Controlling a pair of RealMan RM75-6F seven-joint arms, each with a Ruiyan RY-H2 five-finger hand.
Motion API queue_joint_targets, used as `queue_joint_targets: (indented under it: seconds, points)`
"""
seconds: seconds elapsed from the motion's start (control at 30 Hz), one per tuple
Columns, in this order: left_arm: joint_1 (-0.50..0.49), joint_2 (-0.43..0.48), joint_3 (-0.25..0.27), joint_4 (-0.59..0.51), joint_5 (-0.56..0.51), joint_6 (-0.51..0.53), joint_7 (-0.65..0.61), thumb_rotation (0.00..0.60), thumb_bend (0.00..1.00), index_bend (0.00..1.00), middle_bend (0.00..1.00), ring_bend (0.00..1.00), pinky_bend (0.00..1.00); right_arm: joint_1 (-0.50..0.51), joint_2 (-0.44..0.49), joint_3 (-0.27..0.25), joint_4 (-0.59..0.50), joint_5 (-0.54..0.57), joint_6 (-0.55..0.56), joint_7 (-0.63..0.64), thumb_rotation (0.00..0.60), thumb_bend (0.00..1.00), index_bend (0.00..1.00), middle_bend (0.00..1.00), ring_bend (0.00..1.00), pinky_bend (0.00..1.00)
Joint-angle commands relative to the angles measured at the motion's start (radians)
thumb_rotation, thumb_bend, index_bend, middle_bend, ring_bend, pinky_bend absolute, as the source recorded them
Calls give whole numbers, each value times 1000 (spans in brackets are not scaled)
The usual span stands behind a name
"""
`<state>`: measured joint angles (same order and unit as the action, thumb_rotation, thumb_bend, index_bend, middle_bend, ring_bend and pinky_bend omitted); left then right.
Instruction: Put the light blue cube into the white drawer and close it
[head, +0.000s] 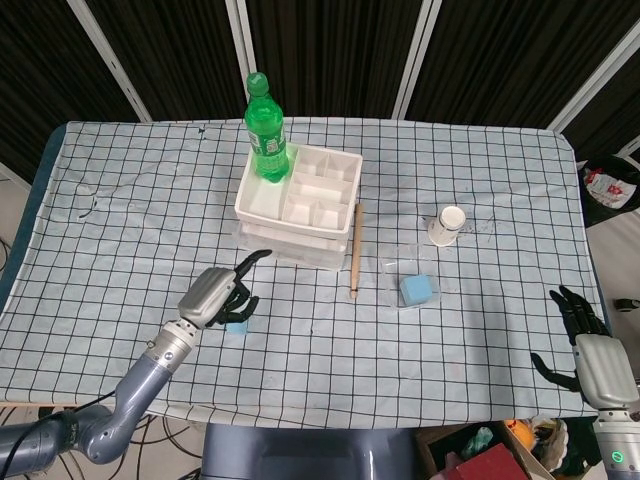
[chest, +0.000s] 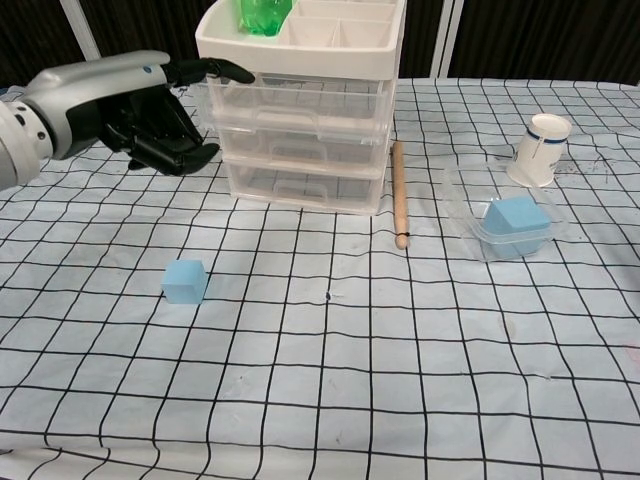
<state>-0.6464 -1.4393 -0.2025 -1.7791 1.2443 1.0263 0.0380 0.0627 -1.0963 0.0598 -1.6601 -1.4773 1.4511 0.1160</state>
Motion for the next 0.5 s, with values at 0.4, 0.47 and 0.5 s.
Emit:
queue_joint_targets:
  seconds: [0.4,0.47,0.5]
  points:
    - [-90,-17,-92,-59,-255,71,409,600,485,171,981,927,855,0,2,1,-2,4,-2,4,600,237,0,0,0,176]
    - [-104,-26,-98,-56,-289,82,448,600,485,180,982,927,855,0,2,1,-2,5,-3,5,600,237,0,0,0,176]
    - [-114,-33,-100,-53,-316,88,476,600,485,185,982,927,855,0,2,1,-2,5,-3,5,600,237,0,0,0,176]
